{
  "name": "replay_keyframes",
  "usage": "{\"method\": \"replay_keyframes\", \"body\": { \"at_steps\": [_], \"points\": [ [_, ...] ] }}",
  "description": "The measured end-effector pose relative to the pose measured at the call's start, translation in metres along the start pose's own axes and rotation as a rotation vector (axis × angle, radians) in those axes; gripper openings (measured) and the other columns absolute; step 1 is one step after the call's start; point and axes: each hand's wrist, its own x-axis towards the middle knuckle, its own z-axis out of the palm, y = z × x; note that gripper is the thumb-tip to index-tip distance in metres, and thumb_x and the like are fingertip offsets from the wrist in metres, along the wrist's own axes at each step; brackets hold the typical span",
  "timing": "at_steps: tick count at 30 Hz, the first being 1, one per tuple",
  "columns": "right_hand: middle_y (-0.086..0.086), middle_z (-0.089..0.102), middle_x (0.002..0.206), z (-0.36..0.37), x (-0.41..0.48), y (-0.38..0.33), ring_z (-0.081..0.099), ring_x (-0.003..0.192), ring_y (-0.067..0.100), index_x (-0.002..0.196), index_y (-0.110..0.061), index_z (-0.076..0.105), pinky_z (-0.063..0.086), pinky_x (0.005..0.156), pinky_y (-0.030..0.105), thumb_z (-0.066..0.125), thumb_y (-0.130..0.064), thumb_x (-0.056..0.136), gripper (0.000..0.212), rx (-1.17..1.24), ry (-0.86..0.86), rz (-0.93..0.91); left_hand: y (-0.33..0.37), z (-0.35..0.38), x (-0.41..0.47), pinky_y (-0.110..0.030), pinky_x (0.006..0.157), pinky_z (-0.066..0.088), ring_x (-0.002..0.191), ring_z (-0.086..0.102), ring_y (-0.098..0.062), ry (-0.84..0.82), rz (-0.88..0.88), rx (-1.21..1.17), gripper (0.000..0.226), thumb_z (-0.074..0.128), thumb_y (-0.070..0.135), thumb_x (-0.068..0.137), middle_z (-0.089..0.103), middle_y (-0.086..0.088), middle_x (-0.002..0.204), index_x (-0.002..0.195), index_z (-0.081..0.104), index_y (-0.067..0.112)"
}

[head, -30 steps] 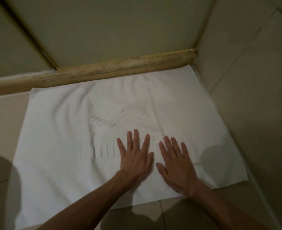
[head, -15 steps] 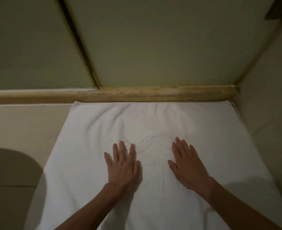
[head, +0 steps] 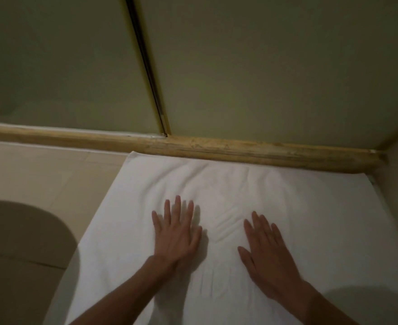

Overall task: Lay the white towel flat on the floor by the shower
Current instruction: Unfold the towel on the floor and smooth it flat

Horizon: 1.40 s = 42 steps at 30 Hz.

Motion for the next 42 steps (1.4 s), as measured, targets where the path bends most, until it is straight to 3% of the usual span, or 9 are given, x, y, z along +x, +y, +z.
{"method": "replay_keyframes", "body": {
  "at_steps": [5, 7, 9, 12, 18, 25, 29, 38, 42],
  "points": [
    [0.014, 0.052, 0.139, -0.002, 0.029, -0.026, 0.052, 0.125, 0.030, 0.129, -0.010, 0.059, 0.032, 0.107, 0.044, 0.028, -0.046, 0.090, 0.061, -0.023, -0.016, -0.091, -0.033, 0.001, 0.030, -0.053, 0.107, -0.024, 0.135, -0.039, -0.029, -0.078, -0.020, -0.018, 0.067, -0.005, 0.068, 0.087, -0.037, -0.007, 0.150, 0.136, -0.037, 0.035],
    [0.013, 0.056, 0.135, -0.002, 0.039, -0.033, 0.056, 0.122, 0.028, 0.124, -0.011, 0.064, 0.047, 0.099, 0.044, 0.032, -0.045, 0.085, 0.061, -0.027, -0.043, -0.097, -0.040, 0.005, 0.030, -0.053, 0.105, -0.026, 0.133, -0.040, -0.028, -0.105, -0.015, -0.014, 0.069, -0.016, 0.074, 0.078, -0.040, -0.004, 0.148, 0.132, -0.041, 0.039],
    [0.014, 0.057, 0.133, 0.000, 0.046, -0.038, 0.057, 0.121, 0.030, 0.123, -0.011, 0.065, 0.049, 0.095, 0.048, 0.032, -0.045, 0.084, 0.061, -0.033, -0.061, -0.097, -0.042, 0.007, 0.031, -0.050, 0.103, -0.031, 0.133, -0.042, -0.026, -0.089, 0.008, -0.044, 0.069, -0.018, 0.076, 0.075, -0.041, -0.002, 0.147, 0.132, -0.041, 0.042],
    [0.016, 0.057, 0.133, 0.004, 0.056, -0.043, 0.056, 0.121, 0.032, 0.123, -0.010, 0.065, 0.049, 0.096, 0.050, 0.033, -0.044, 0.084, 0.061, -0.042, -0.041, -0.095, -0.050, 0.001, 0.045, -0.047, 0.106, -0.029, 0.138, -0.036, -0.024, -0.006, -0.025, -0.058, 0.069, -0.008, 0.072, 0.084, -0.033, -0.003, 0.153, 0.139, -0.033, 0.038],
    [0.017, 0.050, 0.140, 0.021, 0.069, -0.047, 0.050, 0.127, 0.036, 0.129, -0.009, 0.059, 0.033, 0.106, 0.051, 0.025, -0.046, 0.093, 0.062, -0.030, 0.019, -0.101, -0.091, -0.037, 0.123, -0.055, 0.116, 0.002, 0.148, -0.005, -0.032, 0.069, -0.296, -0.154, 0.073, 0.029, 0.058, 0.096, -0.008, -0.010, 0.162, 0.154, 0.008, 0.018],
    [0.018, 0.043, 0.145, 0.045, 0.077, -0.040, 0.044, 0.131, 0.037, 0.133, -0.008, 0.055, 0.026, 0.106, 0.050, 0.043, -0.050, 0.082, 0.067, 0.007, 0.112, -0.163, -0.127, -0.042, 0.162, -0.055, 0.105, 0.022, 0.136, 0.023, -0.039, 0.023, -0.337, -0.065, 0.073, 0.026, 0.066, 0.091, 0.002, -0.013, 0.160, 0.144, 0.024, 0.015],
    [0.018, 0.041, 0.146, 0.049, 0.078, -0.040, 0.042, 0.133, 0.037, 0.134, -0.008, 0.054, 0.026, 0.107, 0.050, 0.044, -0.050, 0.081, 0.068, 0.015, 0.138, -0.170, -0.129, -0.039, 0.166, -0.056, 0.104, 0.021, 0.134, 0.024, -0.039, 0.046, -0.339, -0.046, 0.073, 0.026, 0.069, 0.089, 0.008, -0.014, 0.159, 0.141, 0.026, 0.018],
    [0.016, 0.036, 0.150, 0.047, 0.076, -0.040, 0.035, 0.138, 0.035, 0.138, -0.009, 0.048, 0.024, 0.107, 0.050, 0.040, -0.052, 0.086, 0.068, 0.002, 0.122, -0.174, -0.127, -0.036, 0.167, -0.060, 0.111, 0.011, 0.143, 0.008, -0.040, 0.002, -0.357, 0.000, 0.083, 0.020, 0.071, 0.089, -0.004, -0.014, 0.161, 0.152, 0.007, 0.019],
    [0.016, 0.035, 0.151, 0.046, 0.075, -0.041, 0.035, 0.138, 0.034, 0.139, -0.009, 0.048, 0.024, 0.107, 0.050, 0.039, -0.051, 0.087, 0.067, 0.004, 0.104, -0.163, -0.125, -0.033, 0.157, -0.061, 0.113, 0.005, 0.146, -0.001, -0.040, 0.072, -0.292, -0.021, 0.078, 0.020, 0.069, 0.090, -0.004, -0.018, 0.160, 0.149, 0.013, 0.017]
  ]
}}
